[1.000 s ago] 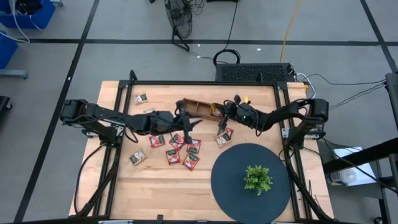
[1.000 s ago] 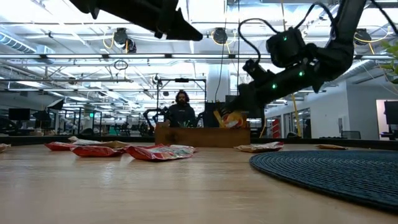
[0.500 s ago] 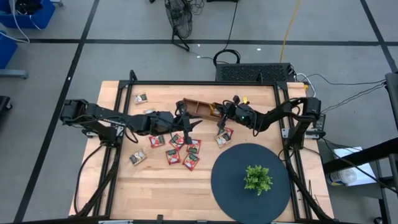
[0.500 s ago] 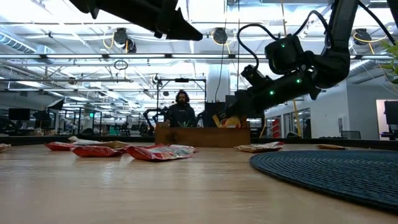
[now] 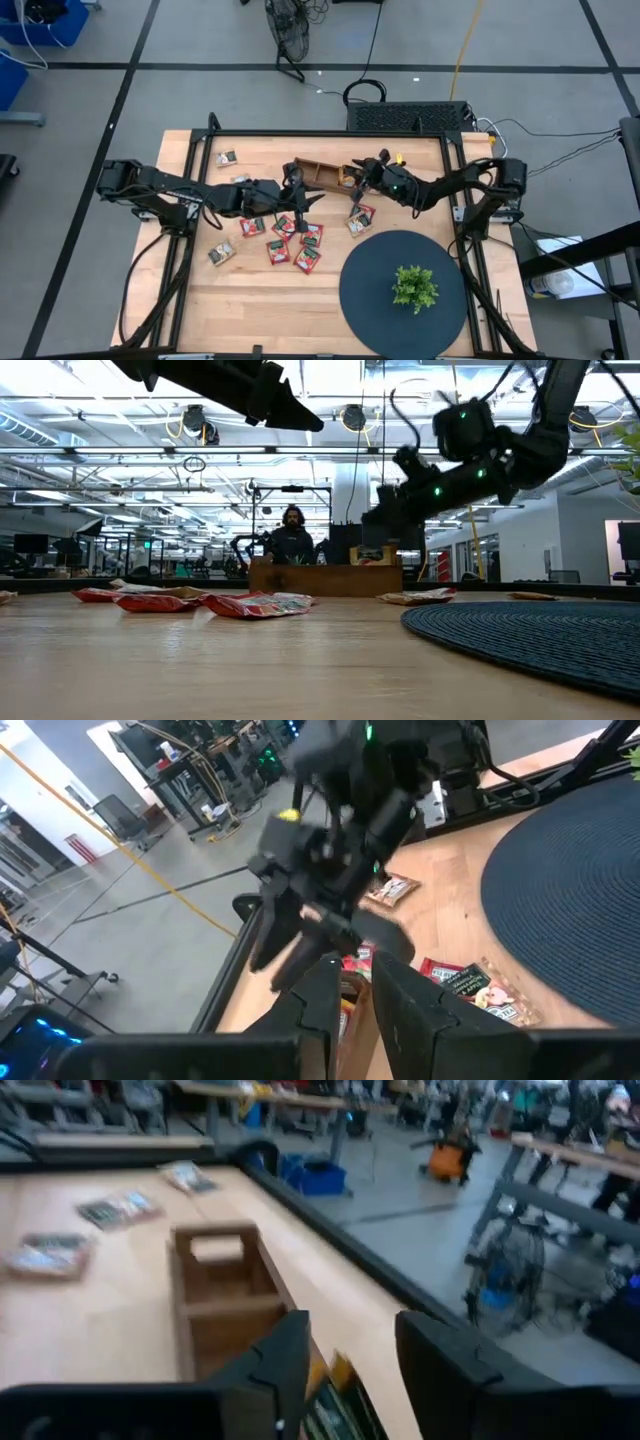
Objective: Pick & Place Tea
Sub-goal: Put the yellow tea bag into the right section wooden organizer
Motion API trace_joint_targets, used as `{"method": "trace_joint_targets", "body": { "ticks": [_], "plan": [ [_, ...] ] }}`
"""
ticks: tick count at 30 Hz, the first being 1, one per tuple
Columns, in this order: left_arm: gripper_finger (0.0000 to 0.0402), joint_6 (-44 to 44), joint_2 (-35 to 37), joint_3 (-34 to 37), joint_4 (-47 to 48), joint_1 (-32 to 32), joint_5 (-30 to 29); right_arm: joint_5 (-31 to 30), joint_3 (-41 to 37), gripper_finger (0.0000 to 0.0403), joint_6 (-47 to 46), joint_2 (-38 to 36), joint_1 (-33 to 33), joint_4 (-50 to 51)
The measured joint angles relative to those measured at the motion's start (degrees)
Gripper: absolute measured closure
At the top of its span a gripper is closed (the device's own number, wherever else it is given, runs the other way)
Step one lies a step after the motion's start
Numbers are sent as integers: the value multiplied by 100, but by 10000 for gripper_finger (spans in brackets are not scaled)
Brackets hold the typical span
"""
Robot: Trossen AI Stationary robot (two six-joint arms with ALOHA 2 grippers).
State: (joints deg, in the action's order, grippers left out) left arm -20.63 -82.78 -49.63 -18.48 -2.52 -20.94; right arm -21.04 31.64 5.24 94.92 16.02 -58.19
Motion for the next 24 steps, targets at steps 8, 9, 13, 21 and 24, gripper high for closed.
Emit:
{"method": "trace_joint_targets", "body": {
  "ticks": [8, 9, 13, 21, 24],
  "plan": [
    [334, 82, 0, 0, 114, 0, -12, 524, 809, 293, 235, -1106, -305, 2839],
    [334, 74, 0, 0, 125, 0, -12, 729, 1089, 309, 173, -1137, -307, 3675],
    [334, -135, 0, 0, 139, 1, -14, 1221, 2045, 389, 270, -925, -259, 5675],
    [334, -109, 0, 0, 305, 37, -46, 1229, 2734, 402, 443, -233, -198, 6492],
    [334, -4, 0, 0, 304, 37, -55, 1228, 2734, 403, 446, 67, -145, 6515]
  ]
}}
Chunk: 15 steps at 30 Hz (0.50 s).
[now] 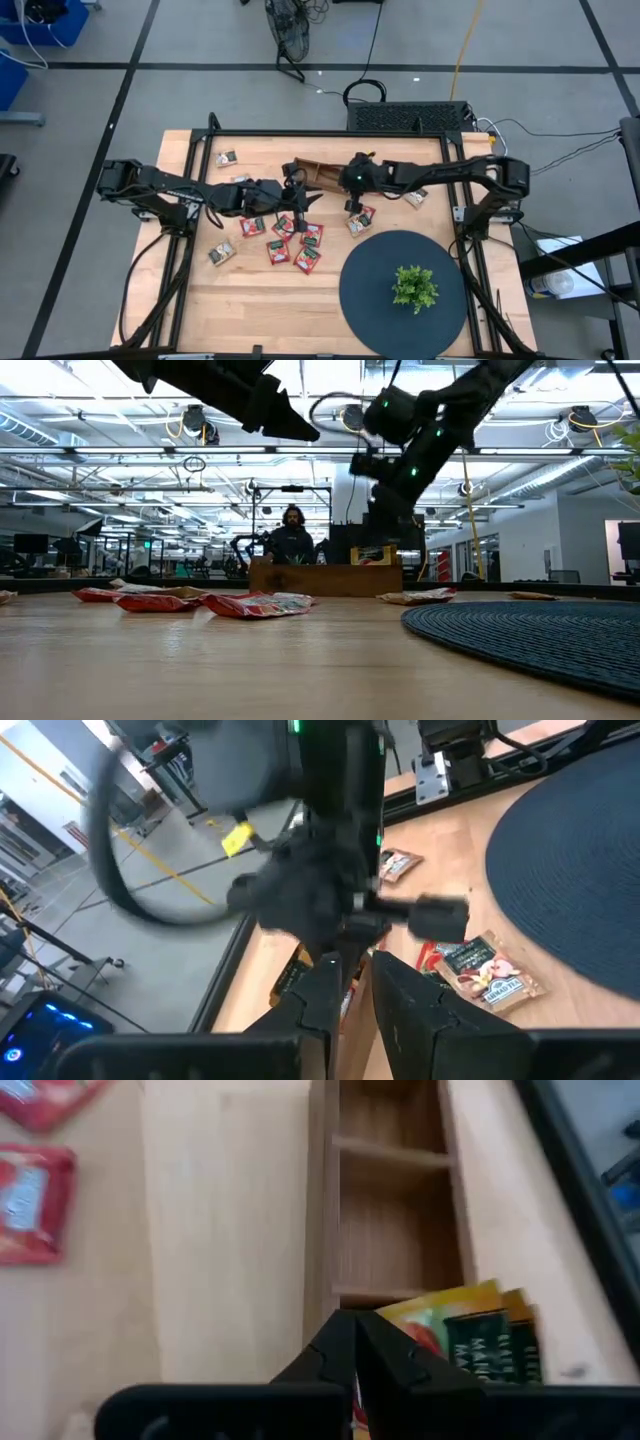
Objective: Pick & Place Tea
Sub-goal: Put the yellow tea bag into the right section wooden organizer
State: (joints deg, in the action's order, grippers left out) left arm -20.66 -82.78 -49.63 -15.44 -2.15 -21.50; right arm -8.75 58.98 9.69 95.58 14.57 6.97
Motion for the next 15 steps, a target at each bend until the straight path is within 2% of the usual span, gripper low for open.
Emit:
{"method": "trace_joint_targets", "body": {
  "ticks": [6, 15],
  "plan": [
    [334, 133, 0, 0, 41, 0, 0, -24, 24, 403, -30, 453, 138, 18],
    [334, 126, 0, 0, 72, 0, 0, -253, 20, 403, 9, 485, 160, 154]
  ]
}}
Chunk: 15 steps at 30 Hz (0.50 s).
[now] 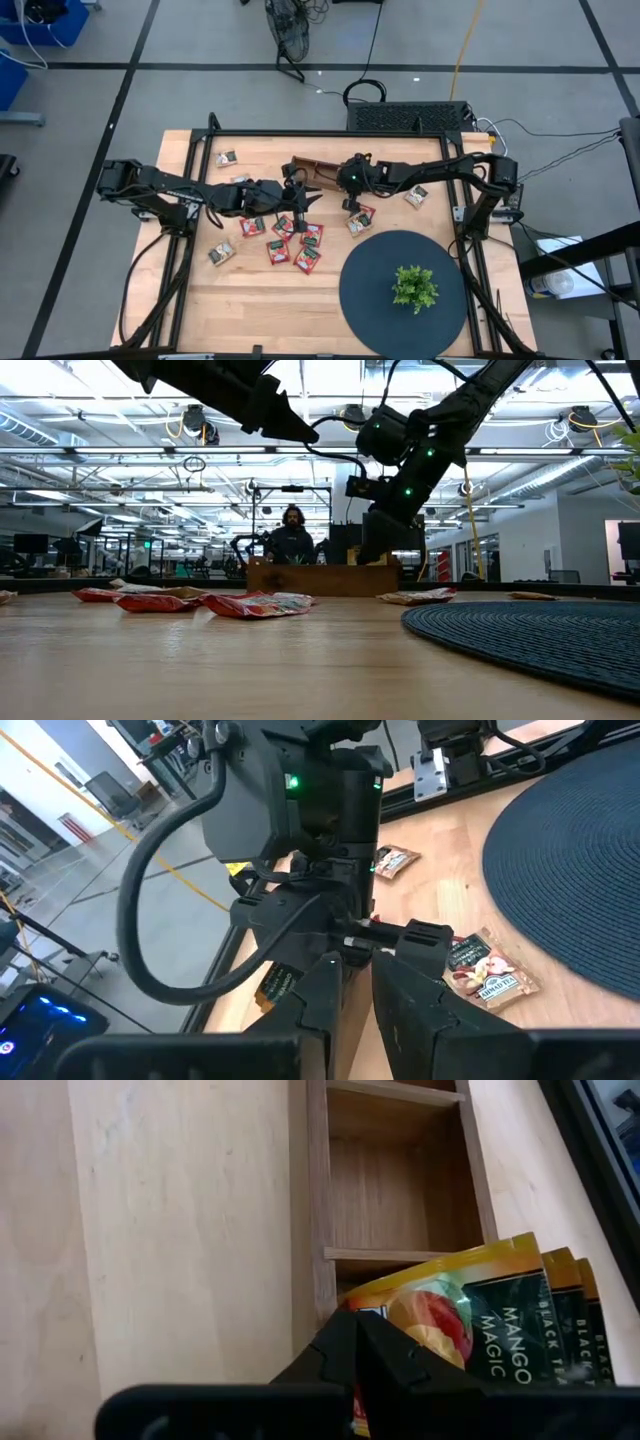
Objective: Pick & Place Tea
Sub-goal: Put the yellow tea bag into the right section wooden organizer
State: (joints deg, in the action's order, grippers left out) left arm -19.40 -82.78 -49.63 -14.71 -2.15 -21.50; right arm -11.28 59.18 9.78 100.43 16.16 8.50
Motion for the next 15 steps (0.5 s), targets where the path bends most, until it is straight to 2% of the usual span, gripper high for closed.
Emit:
{"method": "trace_joint_targets", "body": {
  "ticks": [9, 15],
  "plan": [
    [334, 71, 0, 0, -7, 0, -2, -88, 2, 403, 100, -67, -8, 619],
    [334, 42, 0, 0, -7, 0, -33, -47, -63, 403, 268, -358, -259, -94]
  ]
}}
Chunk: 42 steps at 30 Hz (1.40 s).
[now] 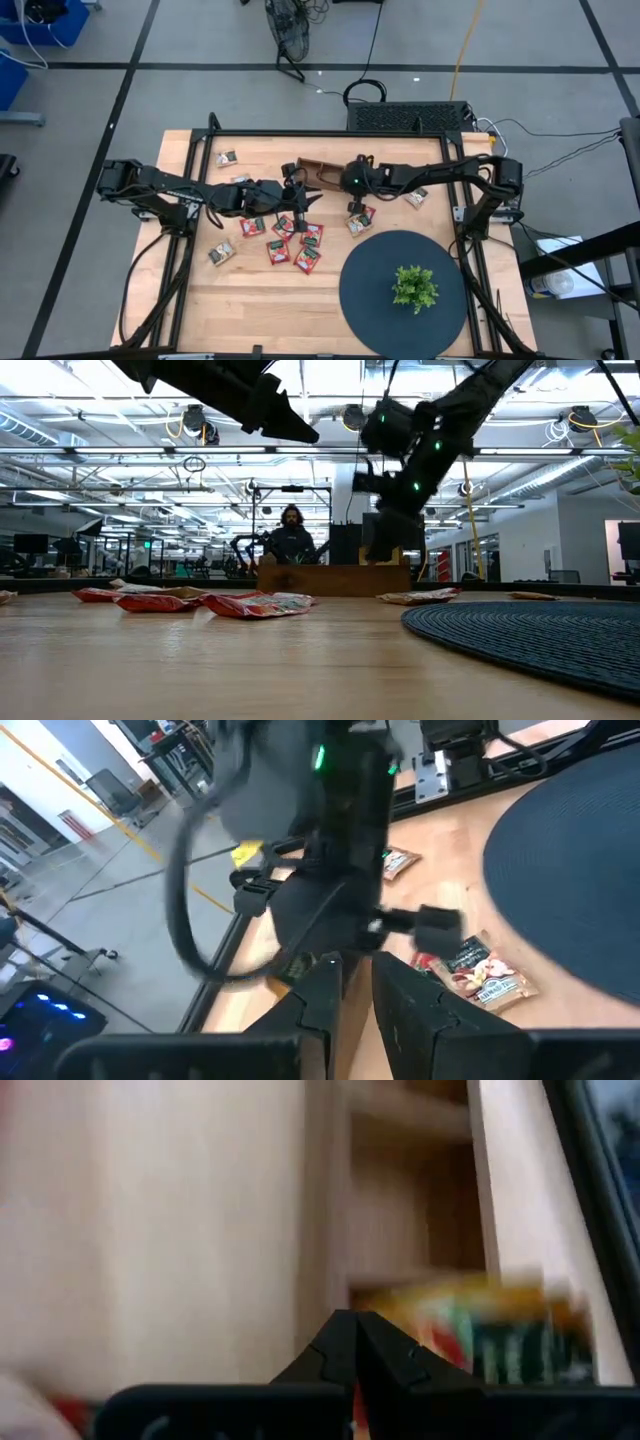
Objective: Pick & Place Tea
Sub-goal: Put the yellow tea bag into the right section wooden organizer, then adjust the wooden organizer
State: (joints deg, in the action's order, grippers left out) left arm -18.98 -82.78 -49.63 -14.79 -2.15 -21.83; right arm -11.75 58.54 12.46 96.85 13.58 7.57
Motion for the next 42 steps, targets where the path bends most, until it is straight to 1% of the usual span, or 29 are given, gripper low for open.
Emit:
{"method": "trace_joint_targets", "body": {
  "ticks": [2, 4, 6, 8, 11, 13, 15, 16, 18, 20, 23, 26, 29, 31, 32, 34, 39, 42],
  "plan": [
    [334, -73, 0, 0, -2, -2, -196, 3, 25, 403, 66, -207, -127, -434],
    [334, -58, 0, 0, 14, 108, -474, 13, 37, 403, 5, -432, -230, -610],
    [334, 9, 0, -8, 133, 410, -627, 21, -17, 403, -25, -648, -395, -593],
    [334, 61, -85, -9, 392, 868, -525, 85, -61, 403, -13, -913, -632, -641],
    [335, 170, -258, 15, 737, 1687, 99, 157, -191, 403, 15, -1517, -1000, -920],
    [335, -22, -354, -8, 528, 2233, 529, 154, -426, 403, -30, -1899, -1197, -1065],
    [335, -341, -459, -9, 524, 2740, 1385, 105, -705, 403, -109, -2187, -1390, -1040],
    [335, -436, -547, -9, 498, 2957, 1929, 68, -843, 403, -153, -2325, -1466, -1132],
    [335, -443, -755, -7, 415, 3305, 2980, -190, -1128, 403, -289, -2584, -1646, -1300],
    [335, -277, -949, -9, 164, 3570, 3546, -516, -1355, 403, -363, -2747, -1746, -1426],
    [335, -115, -1306, -79, 98, 3772, 3626, -884, -1628, 403, -450, -2821, -1850, -1348],
    [340, -22, -1652, -160, 134, 3783, 3604, -925, -1716, 403, -541, -2876, -1927, -1416],
    [363, -11, -1914, -256, 173, 3775, 3375, -921, -1728, 403, -578, -2869, -1949, -1415],
    [384, -11, -2078, -299, 135, 3794, 3379, -924, -1729, 403, -574, -2866, -1990, -1425],
    [392, 6, -2114, -333, 169, 3797, 3361, -922, -1729, 403, -576, -2867, -2013, -1436],
    [395, 25, -2181, -372, 80, 3789, 3337, -904, -1729, 403, -576, -2869, -2038, -1429],
    [376, -83, -1981, -361, 92, 3788, 3303, -907, -1729, 403, -593, -2869, -2105, -1405],
    [389, -243, -1837, -363, 67, 3795, 2899, -909, -1729, 403, -590, -2869, -2121, -1400]
  ]
}}
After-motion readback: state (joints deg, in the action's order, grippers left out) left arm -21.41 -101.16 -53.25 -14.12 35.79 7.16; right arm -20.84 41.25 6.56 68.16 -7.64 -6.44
